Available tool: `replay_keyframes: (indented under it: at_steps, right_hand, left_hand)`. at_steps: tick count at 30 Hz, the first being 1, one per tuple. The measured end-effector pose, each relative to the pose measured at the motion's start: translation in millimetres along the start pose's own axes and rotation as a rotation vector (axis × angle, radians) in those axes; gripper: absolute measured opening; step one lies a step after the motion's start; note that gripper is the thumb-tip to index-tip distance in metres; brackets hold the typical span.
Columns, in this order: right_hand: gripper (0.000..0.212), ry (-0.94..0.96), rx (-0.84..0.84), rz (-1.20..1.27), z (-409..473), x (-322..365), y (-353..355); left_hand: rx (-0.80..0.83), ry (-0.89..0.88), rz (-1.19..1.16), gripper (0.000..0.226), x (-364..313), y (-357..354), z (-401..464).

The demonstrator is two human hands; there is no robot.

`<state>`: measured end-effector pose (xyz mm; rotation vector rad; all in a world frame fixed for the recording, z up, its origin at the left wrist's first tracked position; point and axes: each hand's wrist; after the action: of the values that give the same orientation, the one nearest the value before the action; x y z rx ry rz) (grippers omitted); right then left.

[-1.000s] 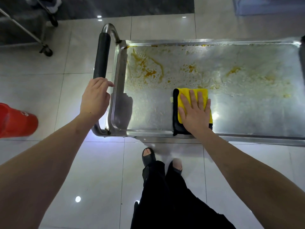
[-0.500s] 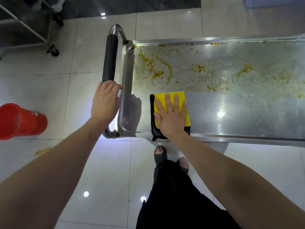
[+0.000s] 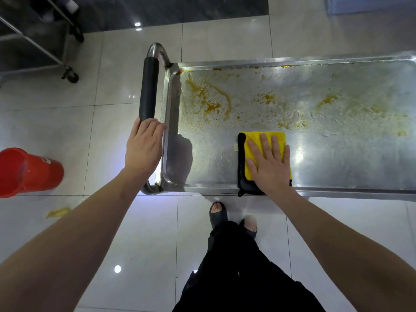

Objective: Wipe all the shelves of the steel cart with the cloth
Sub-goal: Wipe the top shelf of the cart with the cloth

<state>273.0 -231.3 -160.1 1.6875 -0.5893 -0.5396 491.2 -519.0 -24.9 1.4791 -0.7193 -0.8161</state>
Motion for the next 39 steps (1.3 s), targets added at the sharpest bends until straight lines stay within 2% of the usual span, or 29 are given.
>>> replay_keyframes:
  at_steps: [6, 10, 14, 17, 21, 25, 29, 33, 39]
  right_hand:
    - [0.062, -0.058, 0.023, 0.020, 4, 35, 8]
    - [0.064, 0.047, 0.024, 0.068, 12, 76, 15]
    - [0.065, 0.042, -0.001, 0.082, 15, 83, 12]
    - [0.064, 0.060, -0.030, 0.074, 12, 74, 9]
    - [0.063, 0.081, -0.040, 0.074, 14, 64, 7]
    - [0.063, 0.065, -0.037, 0.078, 14, 49, 6]
    - [0.064, 0.075, 0.001, 0.079, 12, 13, 10]
    - [0.064, 0.085, 0.008, 0.051, 10, -29, 9]
    - [0.061, 0.127, -0.020, 0.023, 5, -122, 5]
  left_hand:
    - [0.022, 0.002, 0.028, 0.040, -2, 0, 1]
    - [0.034, 0.004, 0.063, 0.046, -5, 1, 3]
    - [-0.050, 0.084, -0.056, 0.041, -24, -7, 5]
    - [-0.075, 0.029, -0.233, 0.045, -61, -22, -3]
    - [0.064, 0.016, -0.391, 0.037, -114, -53, -19]
    - [0.221, 0.130, -0.441, 0.030, -137, -67, -26]
    - [0.255, 0.214, -0.402, 0.038, -148, -77, -32]
    - [0.202, 0.233, -0.215, 0.038, -160, -81, -28]
    - [0.314, 0.349, 0.030, 0.035, -197, -75, -15]
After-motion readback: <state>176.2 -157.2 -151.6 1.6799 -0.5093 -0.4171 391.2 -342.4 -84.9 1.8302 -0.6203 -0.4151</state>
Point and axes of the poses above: each hand's wrist, its own z-axis towards the middle knuckle, its own y-axis out of the back of the hand, x = y × z, and after that the axes turned 10 degrees about -z, right-handed
